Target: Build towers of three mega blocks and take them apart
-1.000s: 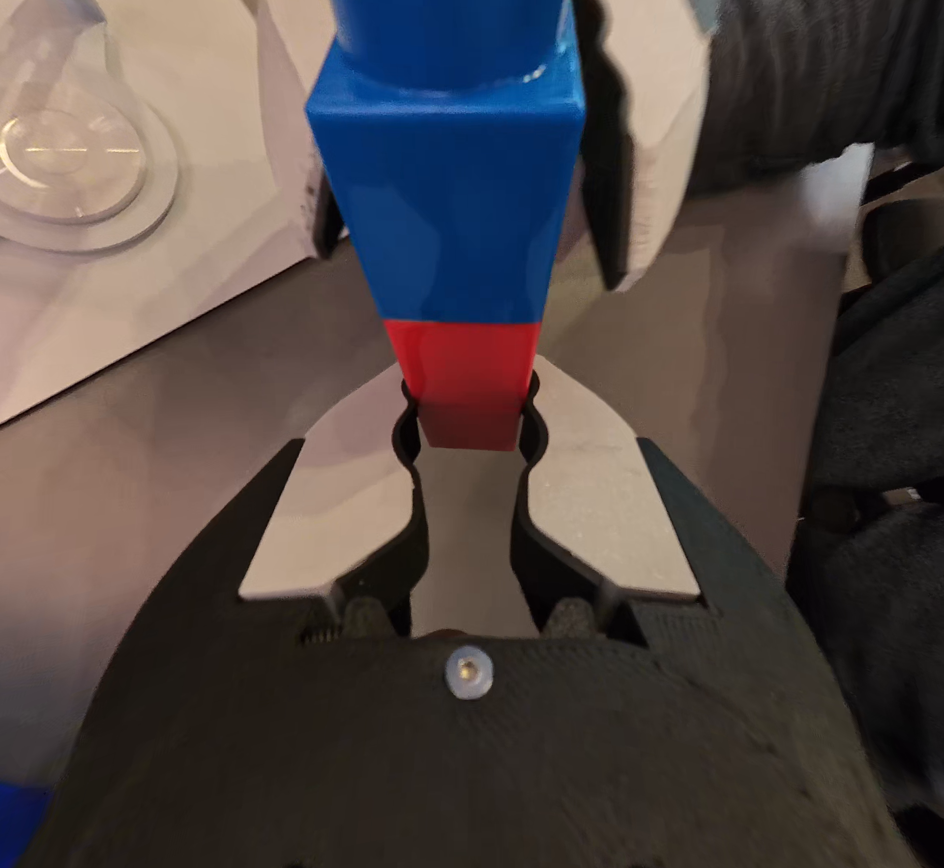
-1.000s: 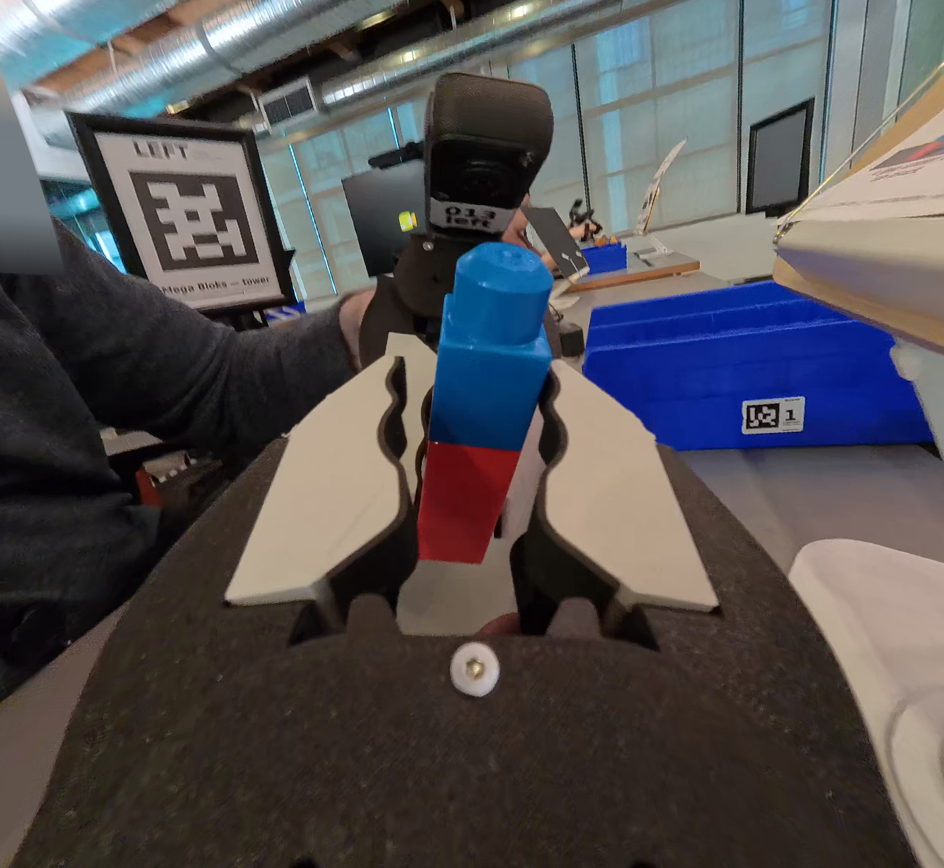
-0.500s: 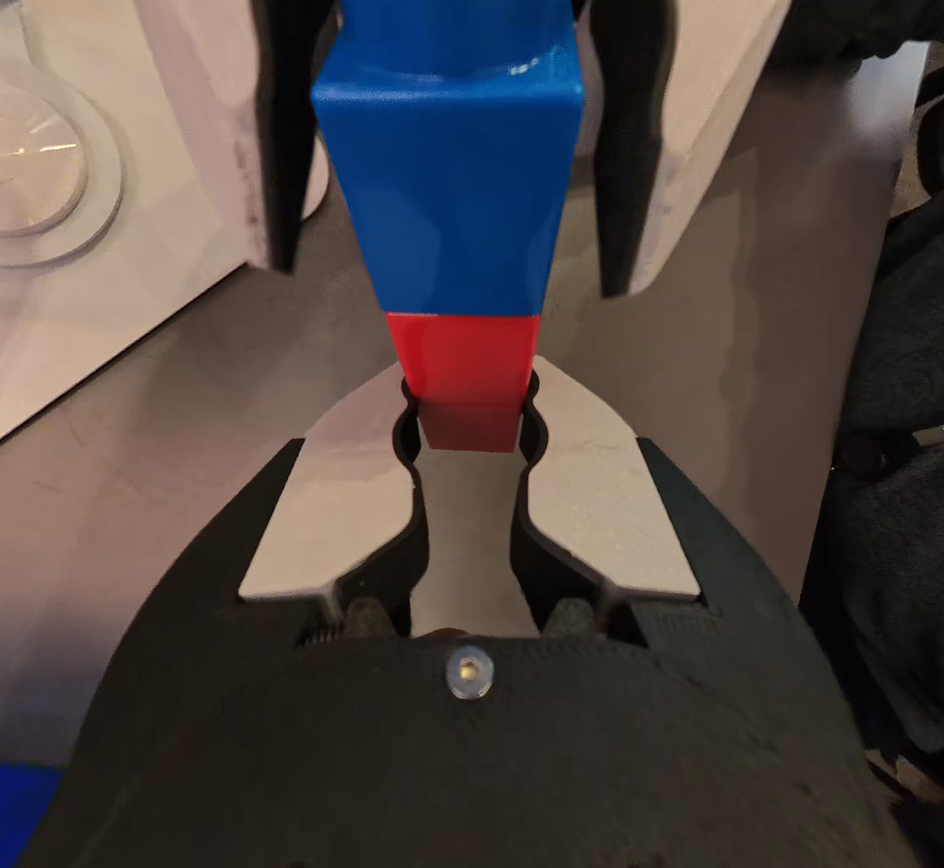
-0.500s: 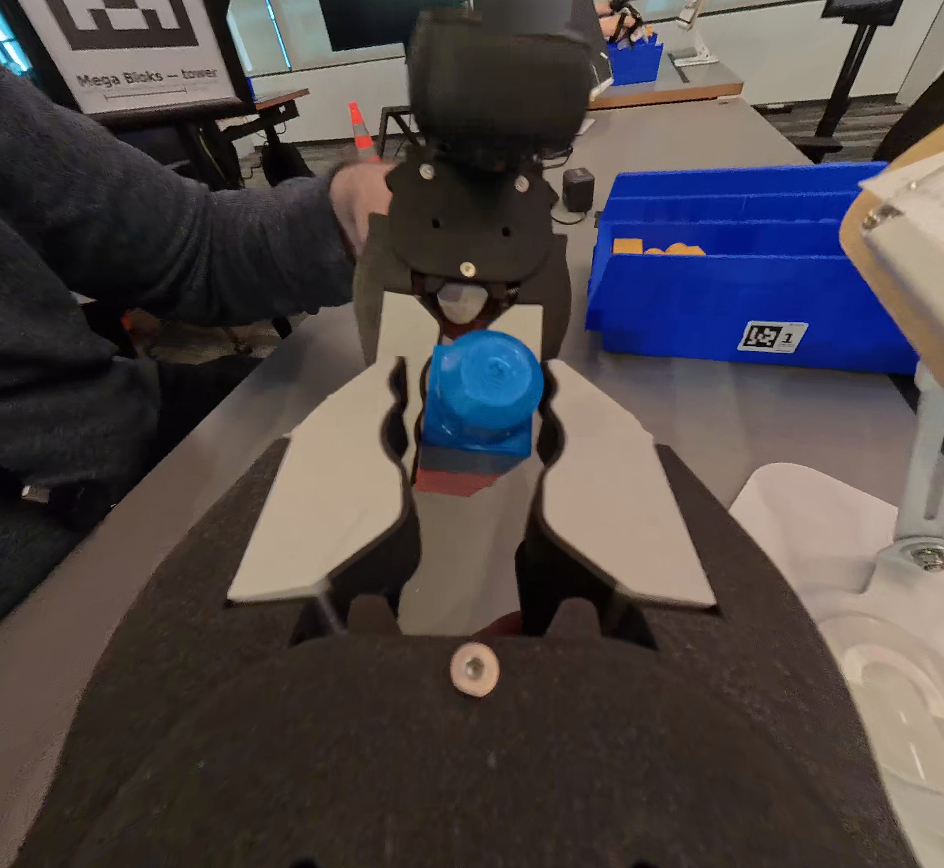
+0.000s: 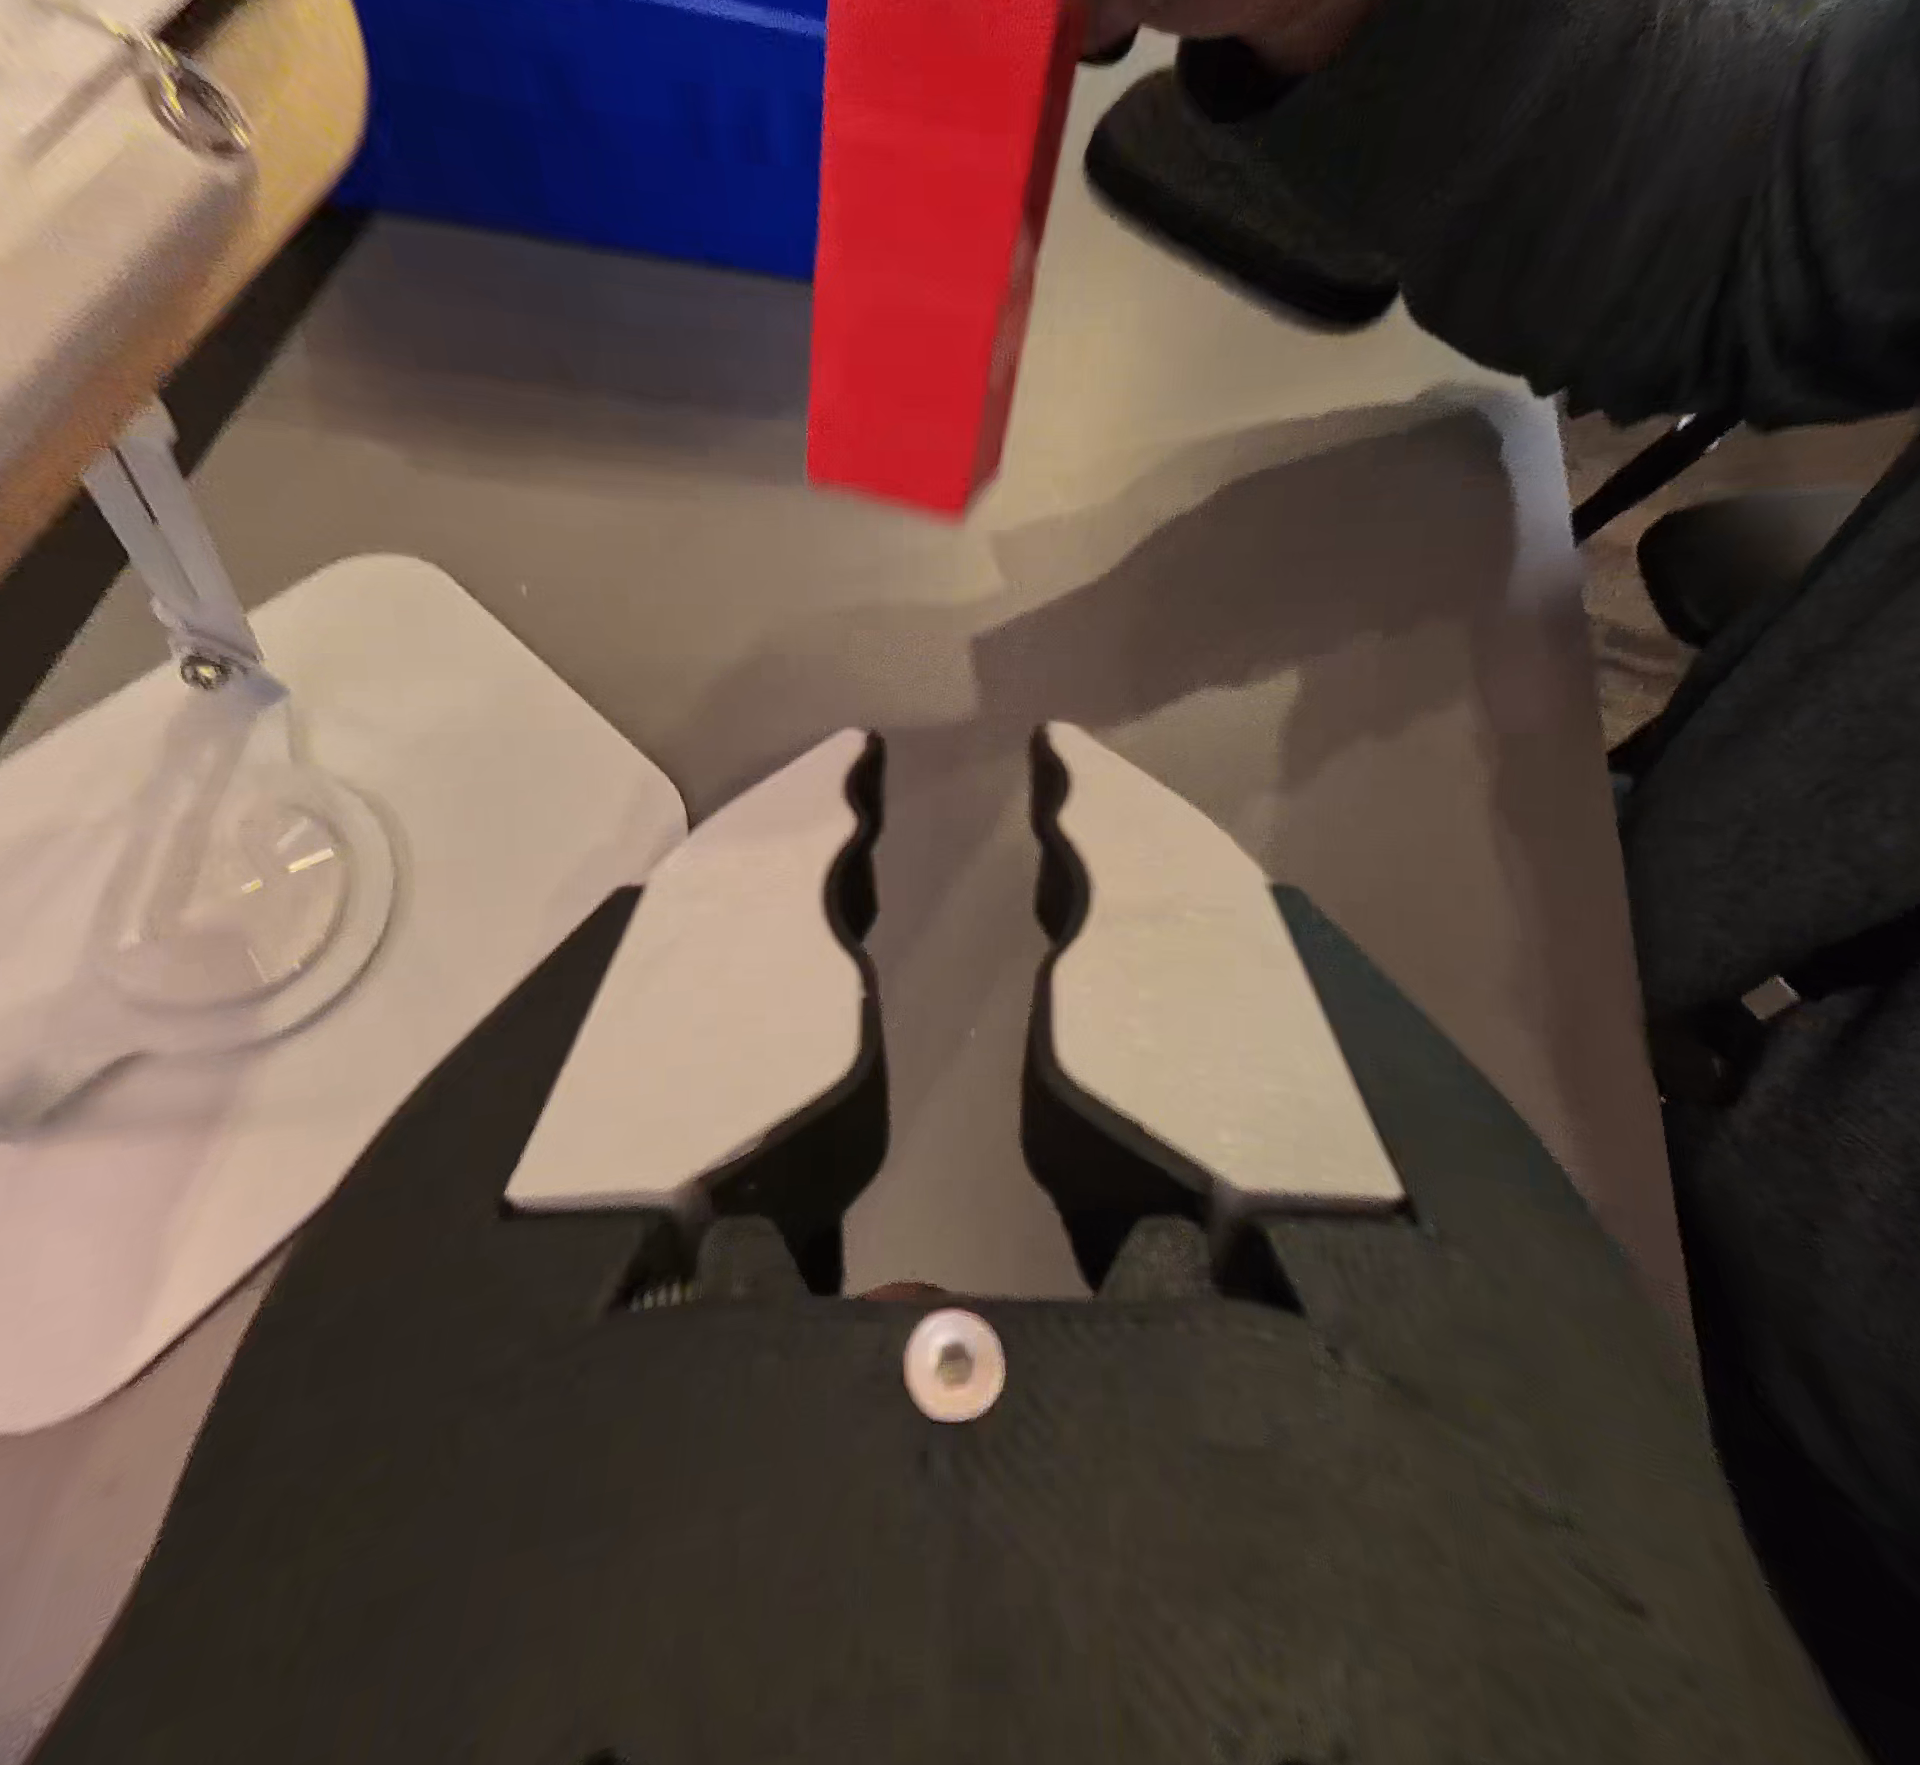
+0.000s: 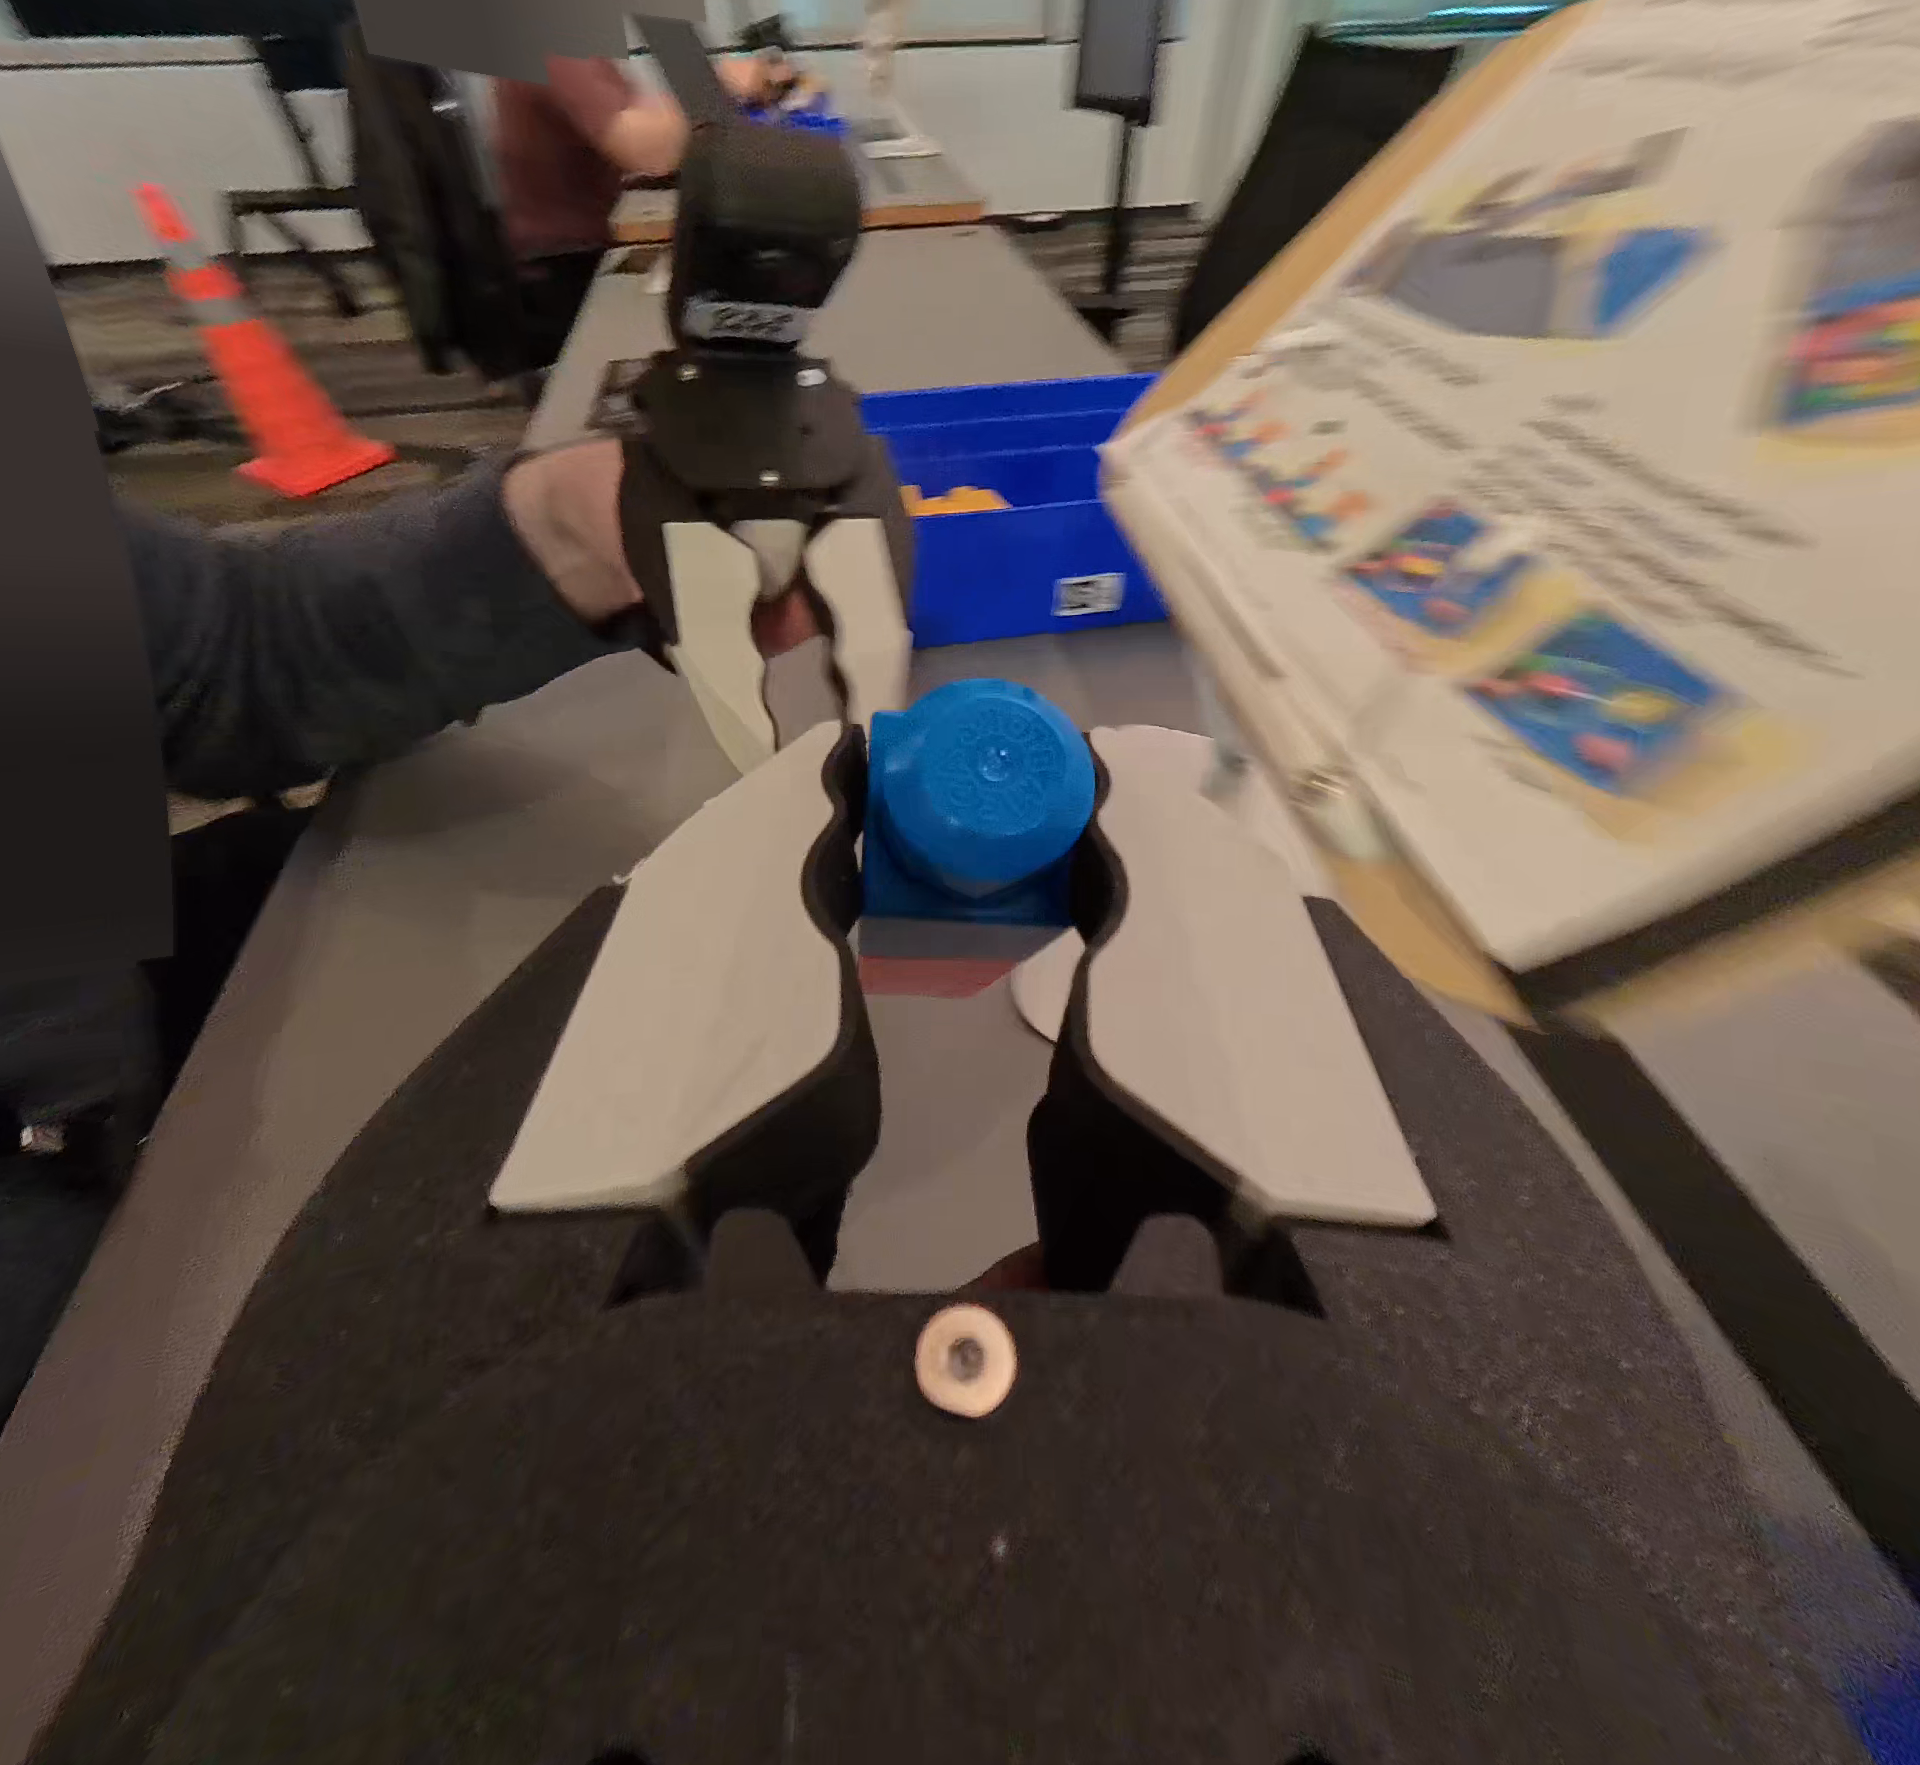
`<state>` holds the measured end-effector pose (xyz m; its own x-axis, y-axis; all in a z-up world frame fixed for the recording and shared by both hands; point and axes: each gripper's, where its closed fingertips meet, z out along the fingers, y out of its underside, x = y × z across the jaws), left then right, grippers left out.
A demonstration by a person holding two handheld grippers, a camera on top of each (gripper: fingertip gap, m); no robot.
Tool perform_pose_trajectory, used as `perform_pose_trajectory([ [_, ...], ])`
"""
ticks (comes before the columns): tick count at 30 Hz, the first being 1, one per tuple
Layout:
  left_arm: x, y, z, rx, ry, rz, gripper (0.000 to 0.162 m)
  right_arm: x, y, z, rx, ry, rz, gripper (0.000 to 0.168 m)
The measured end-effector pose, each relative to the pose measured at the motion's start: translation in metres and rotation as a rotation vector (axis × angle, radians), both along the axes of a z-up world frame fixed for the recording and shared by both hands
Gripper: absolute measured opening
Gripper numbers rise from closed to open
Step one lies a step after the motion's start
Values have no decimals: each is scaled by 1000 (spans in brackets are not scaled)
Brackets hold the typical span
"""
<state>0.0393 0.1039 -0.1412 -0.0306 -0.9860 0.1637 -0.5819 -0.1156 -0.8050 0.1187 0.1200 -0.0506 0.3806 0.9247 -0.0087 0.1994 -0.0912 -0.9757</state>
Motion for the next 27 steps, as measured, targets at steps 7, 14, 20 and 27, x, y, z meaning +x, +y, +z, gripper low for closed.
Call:
perform_pose_trajectory([
  [7, 21, 12, 35, 50, -147, -5, 0, 169, 31, 20, 79, -87, -491, 37],
  [14, 44, 19, 64, 138, -166, -5, 0, 239, 70, -53, -34, -170, -678, 36],
  [20, 46, 20, 63, 154, -154, 3, 0, 250, 85, -107, -102, -286, -718, 37],
  [27, 43, 22, 65, 162, -149, 11, 0, 249, 91, -131, -123, -405, -729, 37],
])
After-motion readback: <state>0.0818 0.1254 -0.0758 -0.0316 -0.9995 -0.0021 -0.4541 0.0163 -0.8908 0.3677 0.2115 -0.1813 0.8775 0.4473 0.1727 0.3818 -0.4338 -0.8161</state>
